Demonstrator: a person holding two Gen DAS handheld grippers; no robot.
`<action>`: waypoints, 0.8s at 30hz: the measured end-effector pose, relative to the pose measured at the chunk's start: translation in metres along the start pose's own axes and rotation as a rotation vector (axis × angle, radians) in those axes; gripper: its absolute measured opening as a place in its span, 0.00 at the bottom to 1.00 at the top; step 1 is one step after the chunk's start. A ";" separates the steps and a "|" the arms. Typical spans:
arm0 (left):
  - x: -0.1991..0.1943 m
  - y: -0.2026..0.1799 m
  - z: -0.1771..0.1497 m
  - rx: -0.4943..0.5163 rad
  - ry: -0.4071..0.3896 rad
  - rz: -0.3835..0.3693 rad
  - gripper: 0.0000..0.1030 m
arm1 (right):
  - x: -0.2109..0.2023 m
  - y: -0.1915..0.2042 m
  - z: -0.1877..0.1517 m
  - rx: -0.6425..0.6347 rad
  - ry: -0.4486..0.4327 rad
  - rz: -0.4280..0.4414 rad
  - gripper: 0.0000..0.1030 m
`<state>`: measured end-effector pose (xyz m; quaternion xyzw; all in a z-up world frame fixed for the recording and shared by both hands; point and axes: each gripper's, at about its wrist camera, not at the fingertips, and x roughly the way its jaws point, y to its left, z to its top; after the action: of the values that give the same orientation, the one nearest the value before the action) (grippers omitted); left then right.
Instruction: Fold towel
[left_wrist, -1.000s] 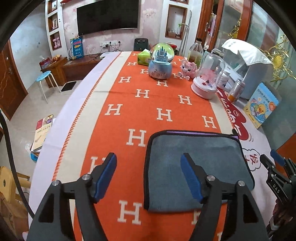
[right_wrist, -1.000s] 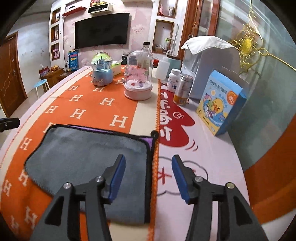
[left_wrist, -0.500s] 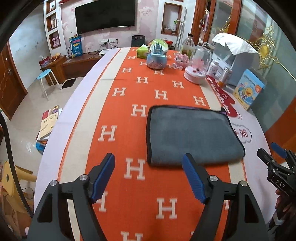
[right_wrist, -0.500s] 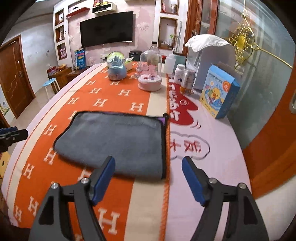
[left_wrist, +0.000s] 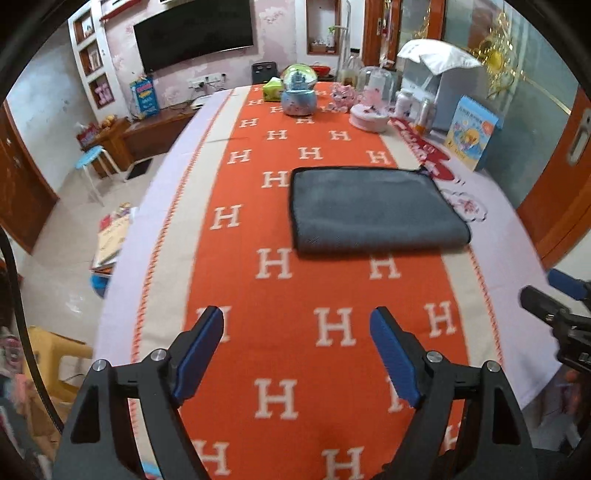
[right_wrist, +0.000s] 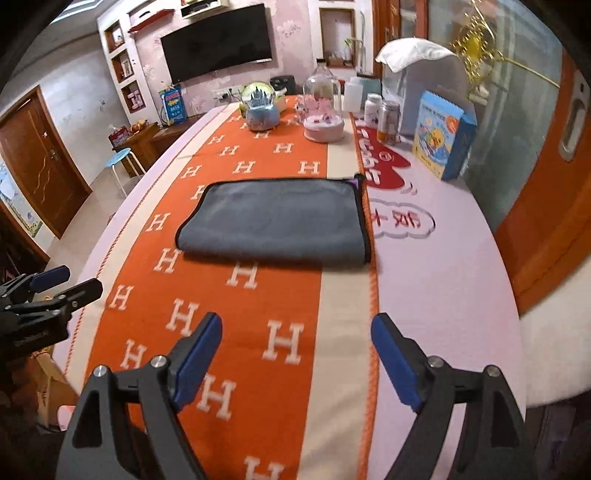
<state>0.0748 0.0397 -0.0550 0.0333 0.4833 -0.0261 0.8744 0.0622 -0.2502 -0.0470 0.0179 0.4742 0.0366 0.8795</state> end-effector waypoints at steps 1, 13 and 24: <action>-0.005 0.000 -0.002 0.001 0.003 0.010 0.78 | -0.006 0.003 -0.003 -0.001 0.010 0.012 0.84; -0.065 0.000 -0.011 -0.021 -0.044 -0.038 0.81 | -0.064 0.022 -0.021 0.068 0.035 0.029 0.91; -0.086 -0.010 -0.024 -0.027 -0.071 -0.028 0.87 | -0.084 0.039 -0.033 0.082 0.012 0.005 0.91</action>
<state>0.0084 0.0325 0.0046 0.0137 0.4528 -0.0329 0.8909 -0.0132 -0.2178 0.0078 0.0549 0.4807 0.0197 0.8750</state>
